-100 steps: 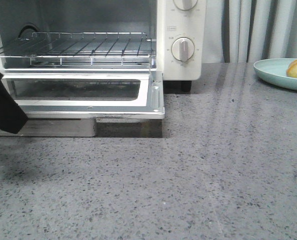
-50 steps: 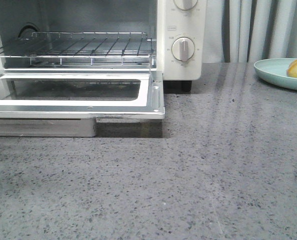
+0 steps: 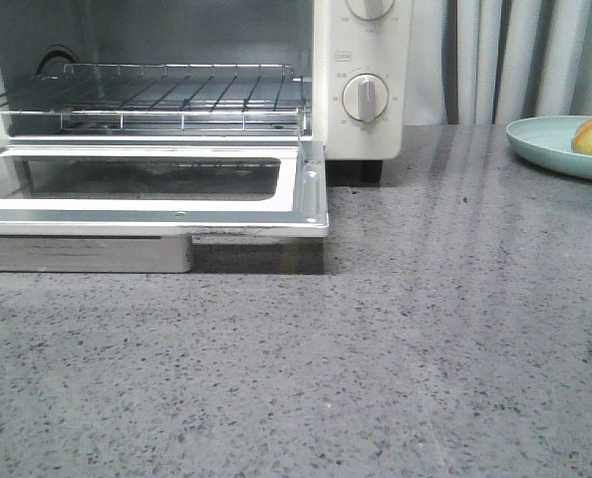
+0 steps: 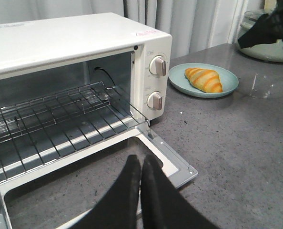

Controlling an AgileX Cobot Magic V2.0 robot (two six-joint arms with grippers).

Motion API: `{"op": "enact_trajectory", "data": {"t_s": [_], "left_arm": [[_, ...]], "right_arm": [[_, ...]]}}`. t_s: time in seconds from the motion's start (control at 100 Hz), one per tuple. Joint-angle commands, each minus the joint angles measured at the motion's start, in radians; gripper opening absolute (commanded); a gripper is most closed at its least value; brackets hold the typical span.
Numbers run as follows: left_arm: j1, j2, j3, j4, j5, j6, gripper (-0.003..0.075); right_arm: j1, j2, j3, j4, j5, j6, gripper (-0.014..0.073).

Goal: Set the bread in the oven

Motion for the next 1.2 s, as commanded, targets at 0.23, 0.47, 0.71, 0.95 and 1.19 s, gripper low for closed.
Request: {"op": "enact_trajectory", "data": {"t_s": [0.23, 0.47, 0.71, 0.95, 1.19], "left_arm": [[0.002, 0.005, -0.033, -0.025, -0.033, -0.002, -0.0021], [0.002, 0.005, -0.033, -0.037, -0.031, -0.002, -0.0022], [0.002, 0.005, -0.033, -0.037, -0.031, -0.002, -0.0022], [0.002, 0.005, -0.033, -0.037, -0.029, -0.002, -0.0022], [0.002, 0.004, -0.033, -0.037, -0.032, -0.002, -0.0022]], "right_arm": [[-0.097, 0.228, -0.036, 0.021, -0.181, 0.002, 0.0308], [-0.118, 0.364, -0.036, 0.021, -0.255, 0.002, 0.0308], [-0.121, 0.458, -0.036, 0.05, -0.24, 0.002, 0.0225], [-0.122, 0.429, -0.036, 0.045, -0.267, 0.002, -0.0069], [-0.04, 0.167, -0.039, 0.005, -0.404, -0.024, -0.0069]]}}
